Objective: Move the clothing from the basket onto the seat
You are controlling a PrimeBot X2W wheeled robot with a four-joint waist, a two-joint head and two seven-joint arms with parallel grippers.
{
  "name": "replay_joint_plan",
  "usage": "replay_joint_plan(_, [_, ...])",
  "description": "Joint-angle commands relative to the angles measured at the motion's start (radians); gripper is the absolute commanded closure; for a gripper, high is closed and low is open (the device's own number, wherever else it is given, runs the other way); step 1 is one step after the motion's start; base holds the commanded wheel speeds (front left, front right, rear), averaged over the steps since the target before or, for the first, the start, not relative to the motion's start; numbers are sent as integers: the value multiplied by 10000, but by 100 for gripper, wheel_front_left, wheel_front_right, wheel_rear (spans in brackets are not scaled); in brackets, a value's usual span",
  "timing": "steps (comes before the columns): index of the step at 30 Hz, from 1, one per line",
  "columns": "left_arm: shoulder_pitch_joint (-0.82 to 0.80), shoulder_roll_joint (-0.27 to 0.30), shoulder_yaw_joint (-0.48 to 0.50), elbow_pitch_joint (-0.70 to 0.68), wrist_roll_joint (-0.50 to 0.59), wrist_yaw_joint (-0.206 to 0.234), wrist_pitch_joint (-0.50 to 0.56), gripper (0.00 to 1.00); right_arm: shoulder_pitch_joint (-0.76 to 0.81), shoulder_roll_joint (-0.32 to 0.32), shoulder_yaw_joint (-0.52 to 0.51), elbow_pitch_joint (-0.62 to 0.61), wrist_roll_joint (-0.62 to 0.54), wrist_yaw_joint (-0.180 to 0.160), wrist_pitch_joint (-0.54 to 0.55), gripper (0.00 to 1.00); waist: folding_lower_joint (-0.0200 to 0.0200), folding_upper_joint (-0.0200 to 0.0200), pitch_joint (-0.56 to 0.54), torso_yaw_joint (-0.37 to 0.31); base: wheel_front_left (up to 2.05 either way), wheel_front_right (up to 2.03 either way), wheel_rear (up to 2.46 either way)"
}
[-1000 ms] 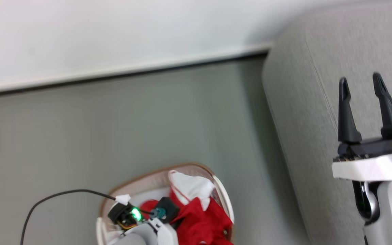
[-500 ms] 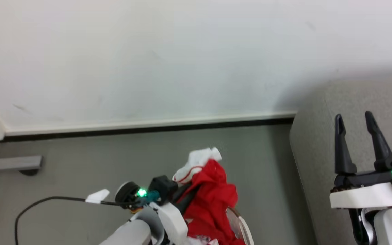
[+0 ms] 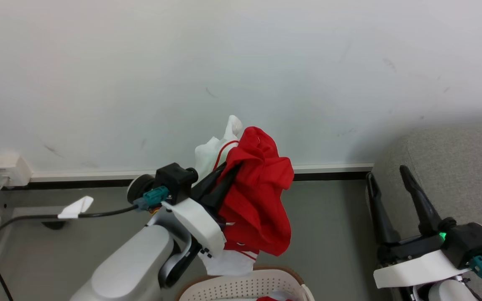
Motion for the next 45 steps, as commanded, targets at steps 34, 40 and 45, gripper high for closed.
replay_joint_plan(34, [2, -840, -1141, -973, -30, -237, 534, 100, -2252, -106, 4093, 4972, 847, -21, -29, 0, 1, -1, -135, 1786, 0, 0, 0])
replay_joint_plan(40, [101, -992, -1544, -1145, -82, -381, 768, 100, -2584, -73, 4147, 5594, 1152, -21, -31, 0, 1, -1, -177, 2293, 0, 0, 0])
replay_joint_plan(45, [225, -927, -1688, -1206, -223, -454, 907, 100, -2827, -162, 4559, 5603, 1341, -21, -31, 69, 1, -1, -195, 2461, 0, 0, 0])
